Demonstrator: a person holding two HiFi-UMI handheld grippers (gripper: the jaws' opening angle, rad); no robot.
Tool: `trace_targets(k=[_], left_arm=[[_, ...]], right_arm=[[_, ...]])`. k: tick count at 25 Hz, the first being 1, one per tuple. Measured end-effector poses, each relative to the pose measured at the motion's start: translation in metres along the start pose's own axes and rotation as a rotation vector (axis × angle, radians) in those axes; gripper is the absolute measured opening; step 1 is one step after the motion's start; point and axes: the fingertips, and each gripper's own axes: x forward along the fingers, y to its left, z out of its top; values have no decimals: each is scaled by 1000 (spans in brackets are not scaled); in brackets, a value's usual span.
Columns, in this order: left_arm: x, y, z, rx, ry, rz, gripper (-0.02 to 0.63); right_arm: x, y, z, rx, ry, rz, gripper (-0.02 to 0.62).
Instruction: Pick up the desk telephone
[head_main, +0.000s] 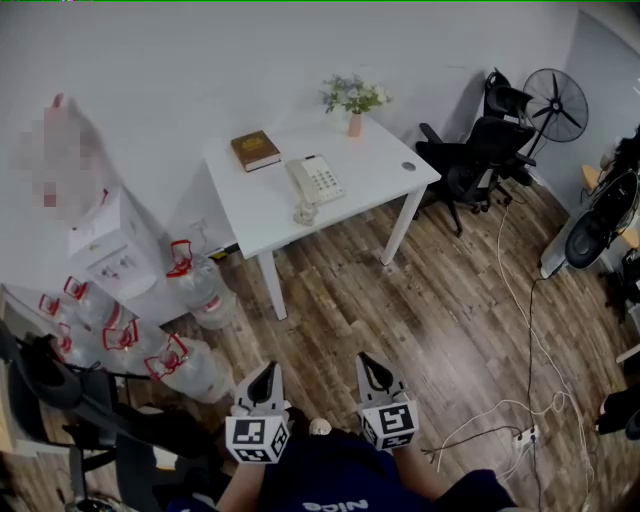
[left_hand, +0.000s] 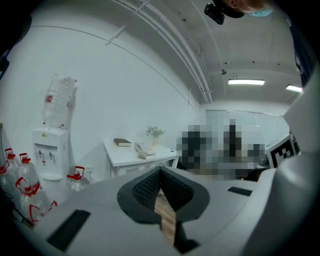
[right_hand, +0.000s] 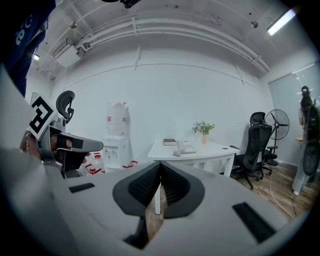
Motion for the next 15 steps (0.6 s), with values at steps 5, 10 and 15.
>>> trace_targets(k=[5, 10, 15], left_arm=[[15, -1, -2, -17, 5, -11, 17], [39, 9, -9, -38, 28, -11, 17], [73, 26, -3, -47, 35, -19, 17]], right_arm=[[7, -10, -6, 3, 18, -9, 22], [23, -16, -15, 2, 52, -5, 22], [52, -29, -11, -10, 71, -17, 21]])
